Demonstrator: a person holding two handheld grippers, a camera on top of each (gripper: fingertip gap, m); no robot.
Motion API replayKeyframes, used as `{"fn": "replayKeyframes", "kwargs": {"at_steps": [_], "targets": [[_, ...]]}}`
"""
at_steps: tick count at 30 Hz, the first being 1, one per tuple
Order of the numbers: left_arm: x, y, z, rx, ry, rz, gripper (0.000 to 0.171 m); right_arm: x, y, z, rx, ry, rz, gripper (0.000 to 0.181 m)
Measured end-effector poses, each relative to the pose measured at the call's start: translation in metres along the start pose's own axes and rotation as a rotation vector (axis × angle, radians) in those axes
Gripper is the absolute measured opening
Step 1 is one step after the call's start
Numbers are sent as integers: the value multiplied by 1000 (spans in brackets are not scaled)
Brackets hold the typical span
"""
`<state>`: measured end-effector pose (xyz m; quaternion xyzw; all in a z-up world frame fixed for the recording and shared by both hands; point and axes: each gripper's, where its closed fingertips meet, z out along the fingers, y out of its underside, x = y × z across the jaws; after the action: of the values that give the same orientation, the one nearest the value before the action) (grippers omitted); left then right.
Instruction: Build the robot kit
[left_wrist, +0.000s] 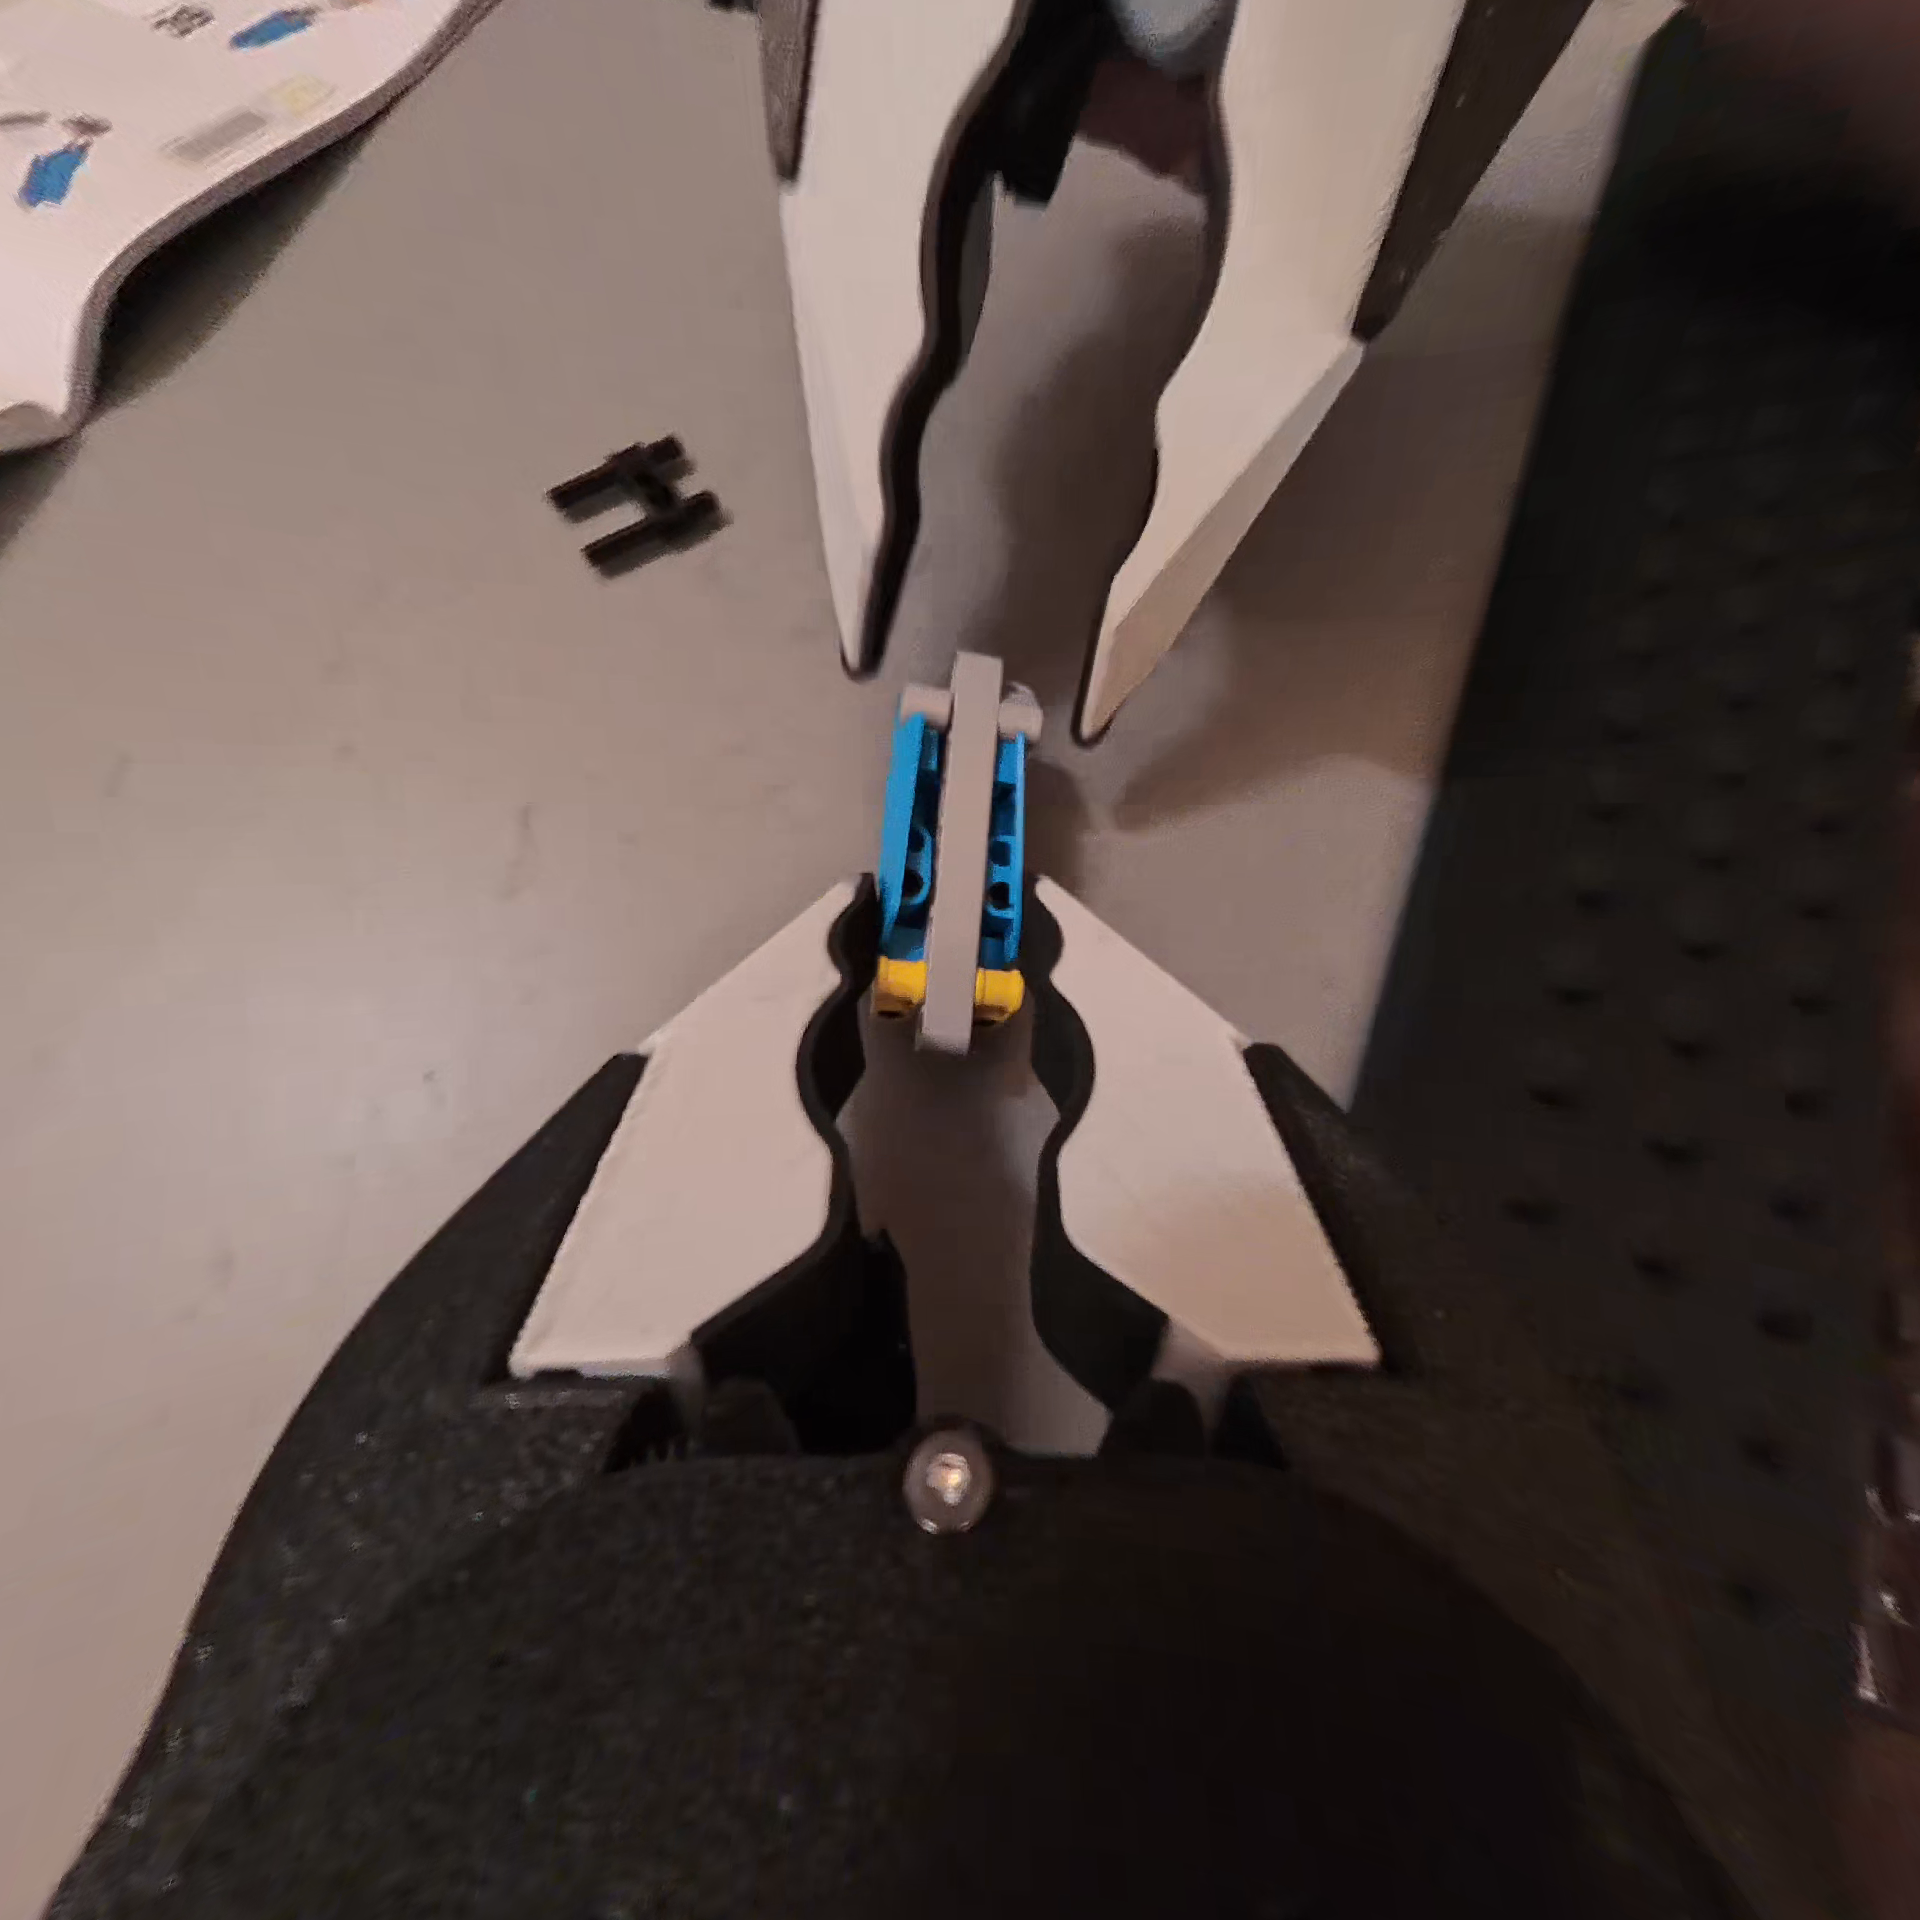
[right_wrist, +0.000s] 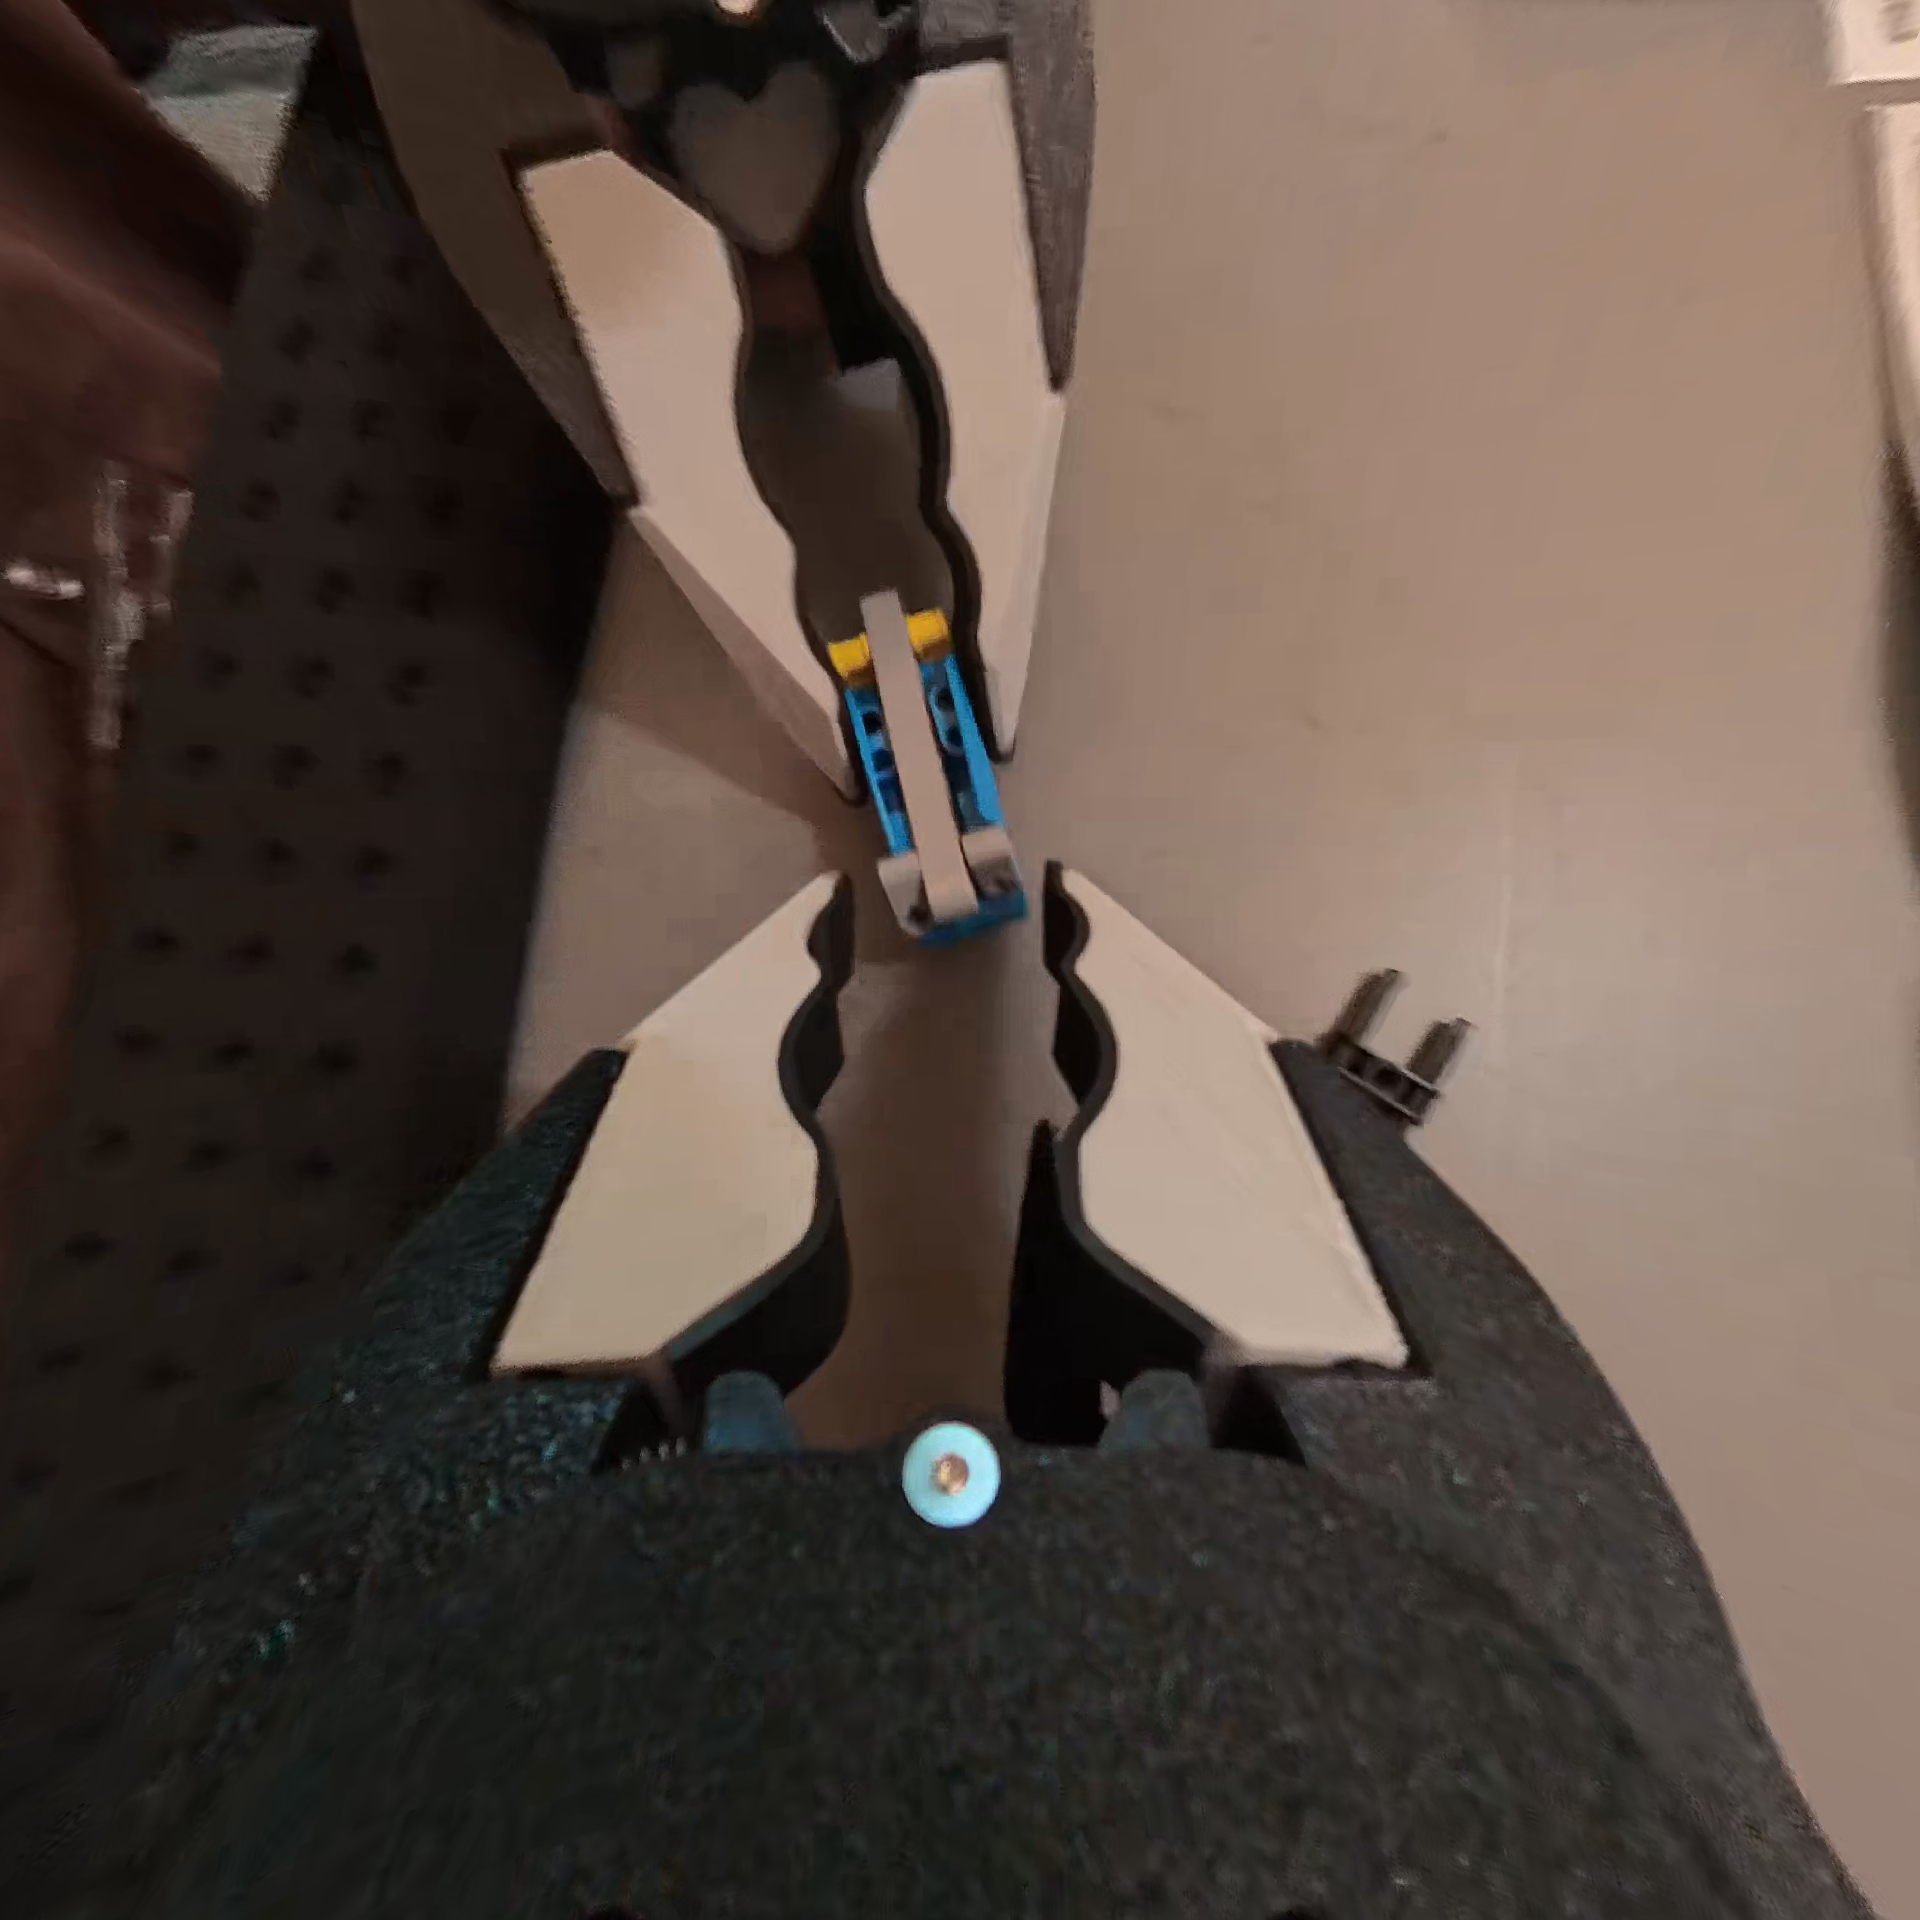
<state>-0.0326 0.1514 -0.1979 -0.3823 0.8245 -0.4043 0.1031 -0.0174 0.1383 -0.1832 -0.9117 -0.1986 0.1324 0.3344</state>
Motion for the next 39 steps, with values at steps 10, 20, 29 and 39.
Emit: {"fn": "replayKeyframes", "kwargs": {"at_steps": [10, 20, 29, 39], "targets": [[-18, 8, -6, -9, -30, -101, 26, 14, -8, 4, 208, 85, 128, 31], [-20, 8, -6, -7, -98, -81, 24, 30, 8, 12, 146, 137, 220, 30], [-57, -2, -21, 112, -230, -284, 24, 54, -22, 6, 250, 375, 247, 35], [-61, -60, -41, 567, 62, -626, 24, 59, -54, -14, 390, 552, 110, 69]]}}
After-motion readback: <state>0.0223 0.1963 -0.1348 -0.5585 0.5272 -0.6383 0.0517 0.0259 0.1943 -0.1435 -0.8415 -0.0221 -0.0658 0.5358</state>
